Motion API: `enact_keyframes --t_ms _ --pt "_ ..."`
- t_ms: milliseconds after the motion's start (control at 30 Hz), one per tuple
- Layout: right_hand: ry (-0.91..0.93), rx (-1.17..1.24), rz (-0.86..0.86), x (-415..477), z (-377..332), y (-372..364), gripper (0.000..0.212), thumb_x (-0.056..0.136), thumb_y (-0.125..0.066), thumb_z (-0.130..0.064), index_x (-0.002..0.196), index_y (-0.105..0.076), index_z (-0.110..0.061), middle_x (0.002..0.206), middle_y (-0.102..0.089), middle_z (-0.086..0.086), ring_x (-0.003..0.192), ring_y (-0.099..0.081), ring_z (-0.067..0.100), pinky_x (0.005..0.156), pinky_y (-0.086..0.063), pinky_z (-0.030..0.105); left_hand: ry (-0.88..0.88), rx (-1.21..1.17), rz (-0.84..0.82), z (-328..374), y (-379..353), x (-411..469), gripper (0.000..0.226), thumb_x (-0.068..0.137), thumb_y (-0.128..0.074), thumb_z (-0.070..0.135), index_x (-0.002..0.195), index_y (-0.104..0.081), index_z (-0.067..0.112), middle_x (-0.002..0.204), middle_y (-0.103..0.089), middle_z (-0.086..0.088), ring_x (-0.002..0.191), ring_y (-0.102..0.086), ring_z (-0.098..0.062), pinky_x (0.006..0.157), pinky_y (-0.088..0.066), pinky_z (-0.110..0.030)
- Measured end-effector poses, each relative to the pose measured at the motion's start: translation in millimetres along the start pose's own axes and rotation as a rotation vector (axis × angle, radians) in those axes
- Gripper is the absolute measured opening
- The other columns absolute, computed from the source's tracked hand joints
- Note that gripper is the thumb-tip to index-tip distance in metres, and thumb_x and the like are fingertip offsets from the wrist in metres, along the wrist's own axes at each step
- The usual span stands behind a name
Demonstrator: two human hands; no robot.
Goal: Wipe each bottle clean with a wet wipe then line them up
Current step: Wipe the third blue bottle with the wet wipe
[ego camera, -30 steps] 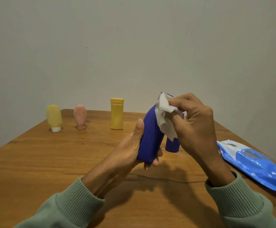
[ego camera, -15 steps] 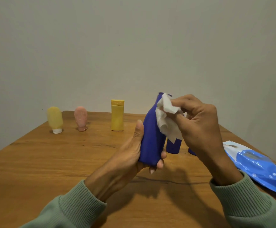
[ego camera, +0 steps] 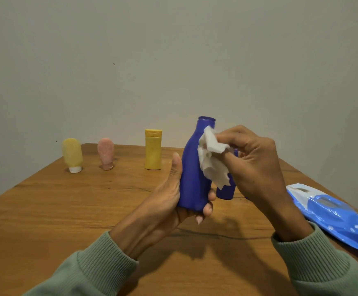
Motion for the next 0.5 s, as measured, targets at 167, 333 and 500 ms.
enact_keyframes --t_ms 167,333,500 --pt "0.005 0.013 -0.084 1 -2 -1 0.024 0.082 -0.068 -0.013 0.096 -0.064 -0.032 0.095 -0.063 -0.013 0.092 -0.061 0.004 0.07 -0.05 0.012 0.018 -0.061 -0.001 -1 1 0 0.069 0.091 -0.022 0.065 0.118 -0.05 0.008 0.087 -0.062 -0.003 0.065 -0.066 -0.008 0.053 -0.051 -0.018" --pt "-0.03 0.01 0.14 1 4 12 0.018 0.086 -0.065 -0.016 0.103 -0.069 -0.021 0.098 -0.067 -0.006 0.091 -0.063 0.01 0.071 -0.053 0.019 0.066 0.003 -0.027 -4 0 -1 0.077 0.068 -0.042 0.079 0.115 -0.053 0.019 0.09 -0.061 0.002 0.069 -0.064 -0.007 0.054 -0.051 -0.018" --pt "-0.117 0.101 0.128 0 7 14 0.027 0.083 -0.062 -0.028 0.105 -0.069 -0.014 0.1 -0.068 -0.001 0.093 -0.065 0.015 0.074 -0.056 0.028 0.065 -0.029 -0.017 -6 2 -1 0.095 0.053 -0.061 0.086 0.123 -0.049 0.022 0.094 -0.06 0.005 0.07 -0.065 -0.005 0.055 -0.051 -0.018"
Point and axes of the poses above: each hand's wrist, its own x-axis towards the middle knuckle, its own y-axis out of the back of the hand, z = x × y, the point moved 6 cm from there along x, towards the middle knuckle
